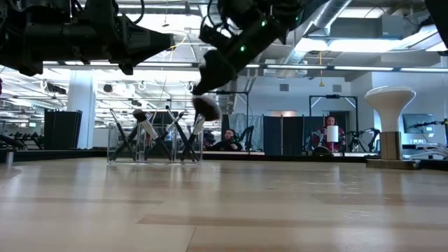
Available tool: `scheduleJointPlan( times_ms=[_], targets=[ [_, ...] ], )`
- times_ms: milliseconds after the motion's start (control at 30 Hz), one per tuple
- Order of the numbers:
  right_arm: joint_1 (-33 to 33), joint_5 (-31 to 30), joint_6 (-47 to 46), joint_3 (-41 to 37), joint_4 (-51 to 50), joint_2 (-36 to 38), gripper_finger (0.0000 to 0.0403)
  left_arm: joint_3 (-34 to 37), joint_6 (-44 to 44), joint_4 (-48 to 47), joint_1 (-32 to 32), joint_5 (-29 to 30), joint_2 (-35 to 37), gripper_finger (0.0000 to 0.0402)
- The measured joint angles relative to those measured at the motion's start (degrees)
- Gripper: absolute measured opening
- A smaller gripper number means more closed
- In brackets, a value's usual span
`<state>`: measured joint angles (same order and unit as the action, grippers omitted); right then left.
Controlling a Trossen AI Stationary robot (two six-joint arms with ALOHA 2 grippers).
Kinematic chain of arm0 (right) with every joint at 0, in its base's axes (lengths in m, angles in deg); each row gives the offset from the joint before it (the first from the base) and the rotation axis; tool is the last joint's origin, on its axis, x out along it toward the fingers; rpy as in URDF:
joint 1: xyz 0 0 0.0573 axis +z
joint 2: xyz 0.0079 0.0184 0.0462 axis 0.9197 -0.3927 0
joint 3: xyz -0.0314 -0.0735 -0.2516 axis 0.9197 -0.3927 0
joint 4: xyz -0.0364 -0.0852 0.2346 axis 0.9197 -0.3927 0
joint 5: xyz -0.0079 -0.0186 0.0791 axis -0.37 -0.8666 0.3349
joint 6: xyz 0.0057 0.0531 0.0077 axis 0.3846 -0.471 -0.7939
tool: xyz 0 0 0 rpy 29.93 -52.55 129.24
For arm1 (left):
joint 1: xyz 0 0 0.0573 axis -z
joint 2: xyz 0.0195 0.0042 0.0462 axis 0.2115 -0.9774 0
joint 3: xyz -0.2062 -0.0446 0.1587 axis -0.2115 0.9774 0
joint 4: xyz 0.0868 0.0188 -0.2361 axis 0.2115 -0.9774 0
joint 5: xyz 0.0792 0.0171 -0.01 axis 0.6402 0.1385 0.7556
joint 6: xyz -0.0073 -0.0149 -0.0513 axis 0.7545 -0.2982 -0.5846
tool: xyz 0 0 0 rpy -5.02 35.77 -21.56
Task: Put items in baskets/containers
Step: Put the blush brush into the transparent organizer
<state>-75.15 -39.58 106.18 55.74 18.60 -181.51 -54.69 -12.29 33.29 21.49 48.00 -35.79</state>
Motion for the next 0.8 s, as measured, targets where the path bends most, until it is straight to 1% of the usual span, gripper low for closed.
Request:
scheduleJointPlan(
  times_ms=[100, 200, 267, 333, 433, 567, 800],
  targets=[
    [-1.3, 1.0, -0.2, 0.0, 0.3, -0.9, 0.0036, 0.0, 0.0, 0.0, 0.0, 0.0, 0.0, 0.0088],
    [-2.1, 4.9, -0.3, 0.2, 2.5, -2.5, 0.0037, 0.0, 0.0, 0.0, 0.0, 0.0, 0.0, 0.0088],
    [-2.1, 5.4, -0.3, -0.1, 1.3, -3.2, 0.0037, 0.0, 0.0, 0.0, 0.0, 0.0, 0.0, 0.0088],
    [-2.1, 5.4, 0.1, 0.1, 3.4, -4.6, 0.0037, 0.0, 0.0, 0.0, 0.0, 0.0, 0.0, 0.0088],
    [-2.1, 5.5, 0.4, 0.0, 3.1, -4.9, 0.0043, 0.0, 0.0, 0.0, 0.0, 0.0, 0.1, 0.0088],
    [-2.0, 5.3, 0.4, -0.1, 3.1, -5.4, 0.007, 0.0, 0.0, 0.2, 0.0, 0.0, 0.3, 0.0088],
    [-1.9, 5.3, 0.3, 0.0, 4.5, -5.2, 0.0134, 0.0, 0.0, 0.2, 0.0, 0.0, 0.3, 0.0088]
  ],
)
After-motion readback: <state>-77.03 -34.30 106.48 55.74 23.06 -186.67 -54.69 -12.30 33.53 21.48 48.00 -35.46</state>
